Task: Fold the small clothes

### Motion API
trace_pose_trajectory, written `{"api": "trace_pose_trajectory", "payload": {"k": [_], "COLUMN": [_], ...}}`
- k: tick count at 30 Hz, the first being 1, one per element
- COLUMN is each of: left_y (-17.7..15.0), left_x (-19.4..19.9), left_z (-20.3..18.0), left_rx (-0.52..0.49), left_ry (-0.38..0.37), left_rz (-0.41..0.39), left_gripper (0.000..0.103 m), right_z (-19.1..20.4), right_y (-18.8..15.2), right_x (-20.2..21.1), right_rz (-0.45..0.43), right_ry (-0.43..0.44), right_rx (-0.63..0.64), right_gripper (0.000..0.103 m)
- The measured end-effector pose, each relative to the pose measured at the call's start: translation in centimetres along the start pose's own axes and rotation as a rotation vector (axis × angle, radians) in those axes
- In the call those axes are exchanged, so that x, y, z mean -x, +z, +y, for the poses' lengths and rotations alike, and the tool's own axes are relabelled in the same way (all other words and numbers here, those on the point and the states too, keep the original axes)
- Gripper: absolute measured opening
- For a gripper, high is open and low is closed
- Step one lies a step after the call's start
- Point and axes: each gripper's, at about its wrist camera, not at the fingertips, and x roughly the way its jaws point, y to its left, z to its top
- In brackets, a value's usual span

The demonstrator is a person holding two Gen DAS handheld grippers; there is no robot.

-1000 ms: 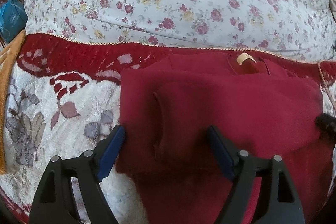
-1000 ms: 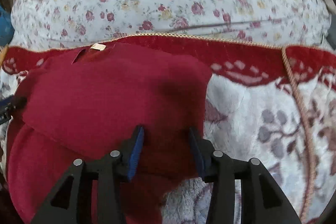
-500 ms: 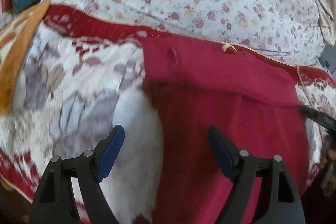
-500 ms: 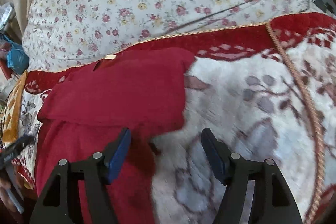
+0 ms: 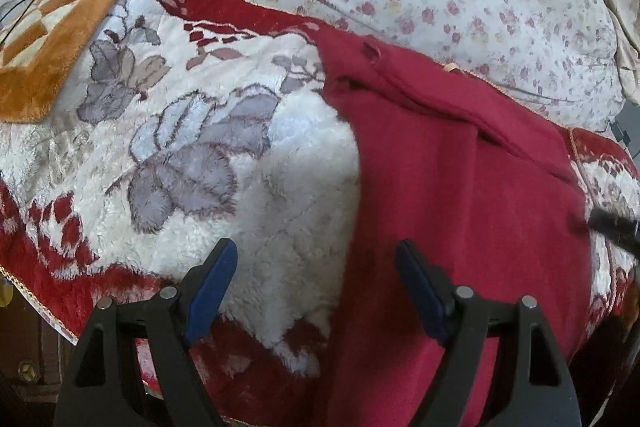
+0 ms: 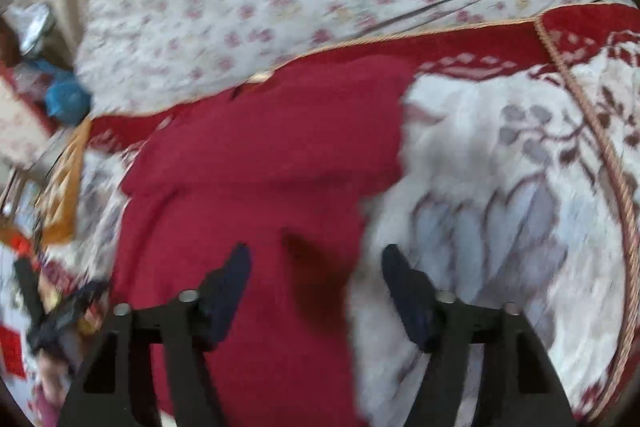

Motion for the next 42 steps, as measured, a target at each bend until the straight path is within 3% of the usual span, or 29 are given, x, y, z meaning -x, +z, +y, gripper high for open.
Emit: {"api": "trace_pose_trajectory", "payload": {"k": [5,6,7,9,13,18,22,23,25,27,34,38,42], "left_y": [-0.1,-0.1,-0.3,-0.5,-0.9,-1.6,-2.8,-3.1,-3.9,-4.6,-7.4,-9.0,-10.7], "left_x": [0.1,0.1,0.2,0.0,-0.2,0.1,0.9,1.0,1.4,1.8,2.3,2.0,1.5], "left_z": [-0.7,-0.7,-0.8,-0.6,-0.4,-1.2,-0.9,-0.7,-0.3,-0.1,0.2,-0.3,-0.5], "left_rx": [-0.015,-0.021,-0.027,-0.031,-0.015,-0.050,-0.047,-0.042,-0.035,-0.033,-0.025,-0.067,-0.093], "left_ry": [-0.007,-0.002,0.008,0.026,0.007,0.005,-0.004,-0.008,-0.017,-0.026,-0.083,-0.075,-0.077], "left_rz": [-0.003,-0.008,-0.013,-0.005,0.014,0.019,0.019,0.022,0.025,0.031,0.079,0.124,0.177], "left_gripper": [0.081,0.081,0.081,0.081,0.081,0.081,0.081,0.081,0.081,0.081,0.081,0.081,0.081], "right_z": [0.7,0.6,0.7,0.9,0.2,-1.4,-2.2,-2.3,-2.2,-1.7,-1.0,-1.1,-1.0], "right_y": [-1.1,-1.1,-1.0,-0.8,-1.0,-1.8,-2.7,-3.1,-4.5,-6.6,-11.9,-14.3,-15.0], "right_x": [-2.8,-3.2,-3.1,-2.6,-0.3,-0.3,2.3,2.8,3.5,3.4,2.6,1.9,1.9], "right_rz": [-0.011,-0.024,-0.053,-0.069,-0.098,-0.070,-0.065,-0.053,-0.001,0.084,0.226,0.269,0.257], "right_ry": [-0.082,-0.098,-0.132,-0.154,-0.169,-0.184,-0.084,-0.053,0.002,0.057,0.076,0.124,0.168], "right_rx": [0.005,-0.003,0.013,0.053,0.073,0.031,-0.016,-0.014,0.020,0.066,0.144,0.145,0.144], "right_gripper": [0.070,0.061,0.040,0.012,0.007,0.007,0.011,0.015,0.053,0.064,0.064,0.065,0.065]}}
